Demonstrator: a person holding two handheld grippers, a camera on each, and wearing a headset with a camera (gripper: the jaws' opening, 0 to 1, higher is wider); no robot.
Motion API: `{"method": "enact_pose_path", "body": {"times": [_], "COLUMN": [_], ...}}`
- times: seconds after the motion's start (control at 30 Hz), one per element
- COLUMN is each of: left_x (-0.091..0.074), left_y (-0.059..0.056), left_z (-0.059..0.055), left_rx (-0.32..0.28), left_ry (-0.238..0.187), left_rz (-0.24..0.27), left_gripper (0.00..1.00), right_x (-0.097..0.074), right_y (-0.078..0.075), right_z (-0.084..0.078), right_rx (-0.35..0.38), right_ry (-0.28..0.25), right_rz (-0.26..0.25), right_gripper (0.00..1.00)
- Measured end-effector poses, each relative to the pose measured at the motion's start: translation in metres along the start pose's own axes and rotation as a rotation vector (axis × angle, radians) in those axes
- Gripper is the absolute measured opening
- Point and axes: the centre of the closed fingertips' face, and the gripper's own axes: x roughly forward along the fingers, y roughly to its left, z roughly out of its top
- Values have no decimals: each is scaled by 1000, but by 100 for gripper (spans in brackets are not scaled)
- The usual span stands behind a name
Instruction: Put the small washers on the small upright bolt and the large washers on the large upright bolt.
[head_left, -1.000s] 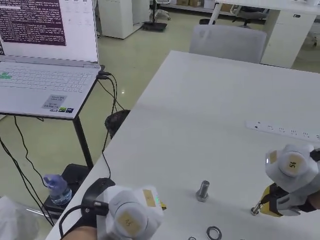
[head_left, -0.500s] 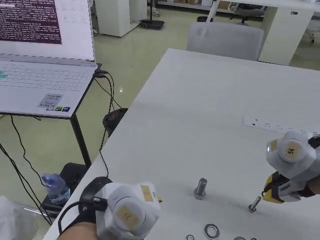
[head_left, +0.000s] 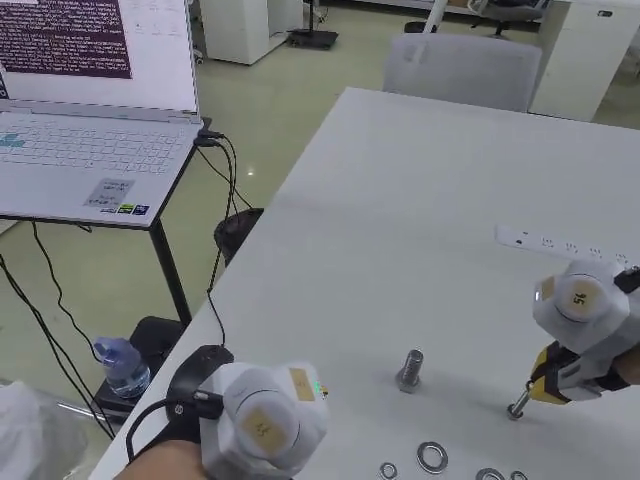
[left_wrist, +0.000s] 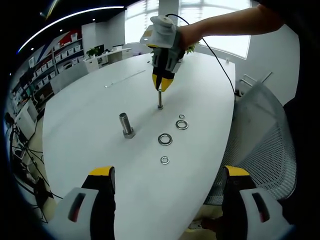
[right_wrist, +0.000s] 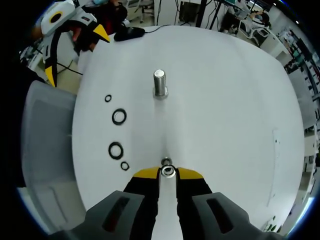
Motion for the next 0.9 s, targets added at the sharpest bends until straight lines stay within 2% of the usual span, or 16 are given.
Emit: {"method": "enact_pose_path", "body": {"times": [0.43,0.9], "left_x": [0,-3], "left_y": [1,-1], "left_z": [-1,-3], "left_rx": [-1,-4], "left_ry": [3,7], "left_rz": [-4,-2], "left_gripper": [85,83], "right_x": [5,20], "right_y": [1,1], "right_z": [-1,-7], "right_rx": [0,-12], "right_ry": [1,23], "right_rz": [6,13], "right_gripper": [13,13]}}
